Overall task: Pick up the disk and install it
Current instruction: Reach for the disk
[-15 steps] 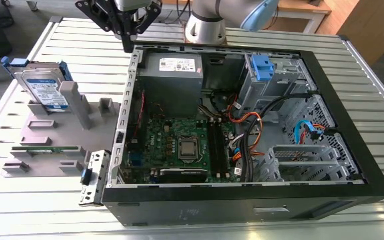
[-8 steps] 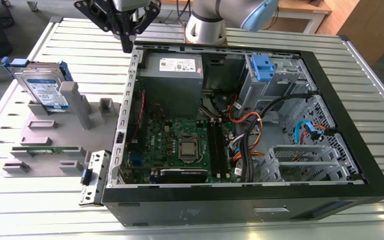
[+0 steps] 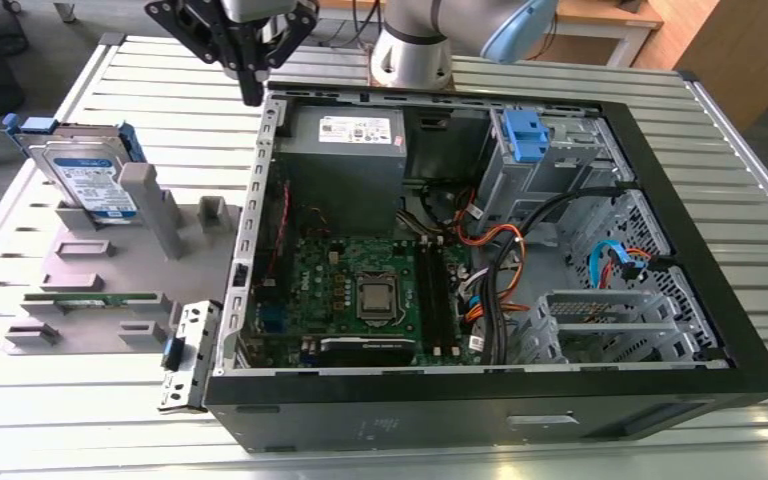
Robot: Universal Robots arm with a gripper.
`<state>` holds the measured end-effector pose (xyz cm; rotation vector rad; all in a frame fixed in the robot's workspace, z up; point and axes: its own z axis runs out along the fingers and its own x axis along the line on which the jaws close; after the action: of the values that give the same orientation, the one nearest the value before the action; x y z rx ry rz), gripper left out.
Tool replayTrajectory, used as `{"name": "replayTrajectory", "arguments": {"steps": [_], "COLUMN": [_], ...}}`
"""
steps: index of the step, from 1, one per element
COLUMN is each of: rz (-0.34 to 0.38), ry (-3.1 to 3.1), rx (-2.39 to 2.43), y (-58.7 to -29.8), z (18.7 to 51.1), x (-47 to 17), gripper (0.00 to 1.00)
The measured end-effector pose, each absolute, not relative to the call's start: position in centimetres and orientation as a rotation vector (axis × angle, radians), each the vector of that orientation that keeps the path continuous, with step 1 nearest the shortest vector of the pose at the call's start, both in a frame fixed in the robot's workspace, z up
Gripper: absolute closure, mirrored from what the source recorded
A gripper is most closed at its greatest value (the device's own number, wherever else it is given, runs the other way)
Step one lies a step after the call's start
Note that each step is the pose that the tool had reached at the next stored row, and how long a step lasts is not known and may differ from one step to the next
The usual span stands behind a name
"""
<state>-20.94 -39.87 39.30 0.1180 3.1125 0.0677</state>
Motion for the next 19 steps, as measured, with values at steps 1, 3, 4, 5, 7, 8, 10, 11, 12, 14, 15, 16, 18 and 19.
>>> {"name": "replayTrajectory", "arguments": {"steps": [1,3,4,5,7,8,10,11,12,14,15,16,18,19], "rz": [0.068,0.068,0.068,0.068,0.068,0.068,0.068,0.068,0.068,0.068,0.068,0.068,0.068,0.068], "ry": [3.112,3.113,3.112,3.112,3.112,3.112,3.112,3.112,3.112,3.112,3.113,3.113,3.113,3.112], "rx": [0.118,0.118,0.118,0.118,0.118,0.118,0.118,0.118,0.118,0.118,0.118,0.118,0.118,0.118], "y": [-39.86,-39.86,-39.86,-39.86,-39.86,-39.86,-39.85,-39.85,-39.85,-39.85,-39.85,-39.85,-39.85,-39.85], "z": [39.3,39.3,39.29,39.29,39.29,39.29,39.29,39.29,39.29,39.29,39.29,39.29,39.29,39.29], "x": [-20.99,-21.05,-21.08,-21.12,-21.19,-21.22,-21.28,-21.31,-21.34,-21.4,-21.42,-21.44,-21.49,-21.51], "gripper": [0.89,0.89,0.89,0.89,0.89,0.89,0.89,0.89,0.89,0.89,0.89,0.89,0.89,0.89]}}
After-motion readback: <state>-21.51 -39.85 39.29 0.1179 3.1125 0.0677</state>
